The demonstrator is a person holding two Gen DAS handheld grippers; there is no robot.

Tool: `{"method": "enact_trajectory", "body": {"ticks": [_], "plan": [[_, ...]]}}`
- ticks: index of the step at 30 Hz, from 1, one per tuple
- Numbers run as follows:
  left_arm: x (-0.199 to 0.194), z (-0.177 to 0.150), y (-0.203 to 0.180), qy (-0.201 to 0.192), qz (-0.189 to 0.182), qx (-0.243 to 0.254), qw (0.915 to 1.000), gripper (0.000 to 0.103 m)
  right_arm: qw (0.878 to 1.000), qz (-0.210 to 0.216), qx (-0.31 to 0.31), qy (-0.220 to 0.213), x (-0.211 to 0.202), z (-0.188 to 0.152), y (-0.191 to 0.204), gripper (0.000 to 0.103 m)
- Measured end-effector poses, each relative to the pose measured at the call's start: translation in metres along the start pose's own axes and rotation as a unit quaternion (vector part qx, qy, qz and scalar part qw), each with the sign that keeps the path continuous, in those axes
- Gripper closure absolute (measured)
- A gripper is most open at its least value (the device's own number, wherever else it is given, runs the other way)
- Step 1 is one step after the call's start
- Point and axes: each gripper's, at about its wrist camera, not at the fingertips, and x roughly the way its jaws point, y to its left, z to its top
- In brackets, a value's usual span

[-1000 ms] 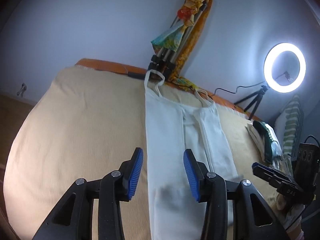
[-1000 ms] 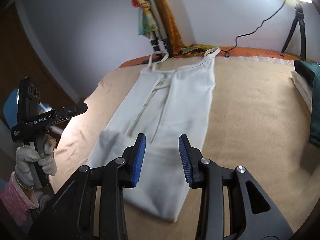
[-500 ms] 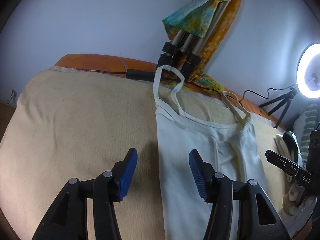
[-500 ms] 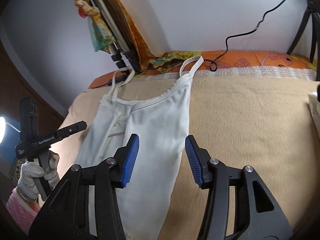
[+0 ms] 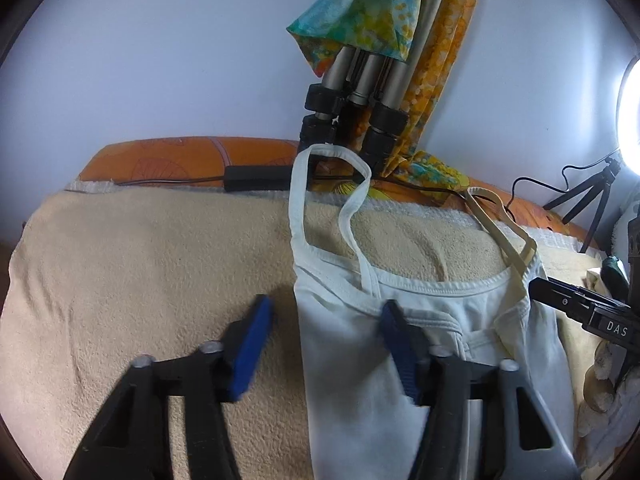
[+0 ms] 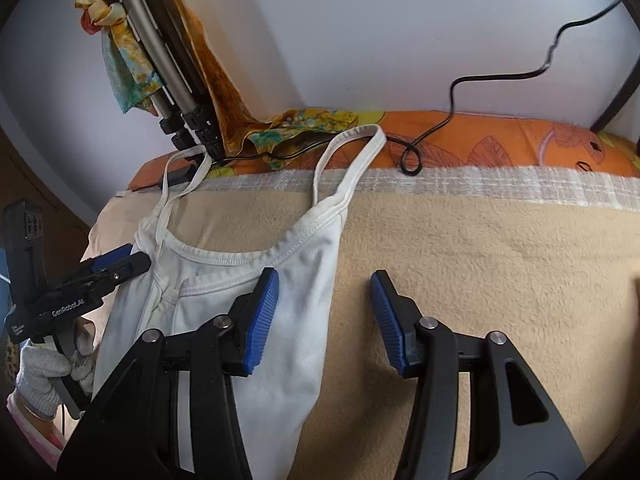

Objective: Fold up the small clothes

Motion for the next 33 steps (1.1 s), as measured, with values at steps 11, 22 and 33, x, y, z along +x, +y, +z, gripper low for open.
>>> {"method": "enact_trajectory", "body": {"ticks": [11, 22, 33], "plan": [[-0.005, 0.005, 0.008, -0.003, -0.036, -0.019, 0.9992, 0.103, 0.999, 0.026, -0.011, -0.016, -0.005, -0.002, 0.009, 0.098], [-0.07, 0.002, -0.008, -0.052, -0.067, -0.01, 0.9963, 0.103, 0.997, 0.038, -0.047, -0.057, -0.064, 0.001, 0.032, 0.098], [-0.139, -0.037, -0.02, -0.071, -0.089, -0.004, 0.9935, 0.103, 0.992, 0.019, -0.102, -0.074, -0.133, -0.046, 0.062, 0.098]]}}
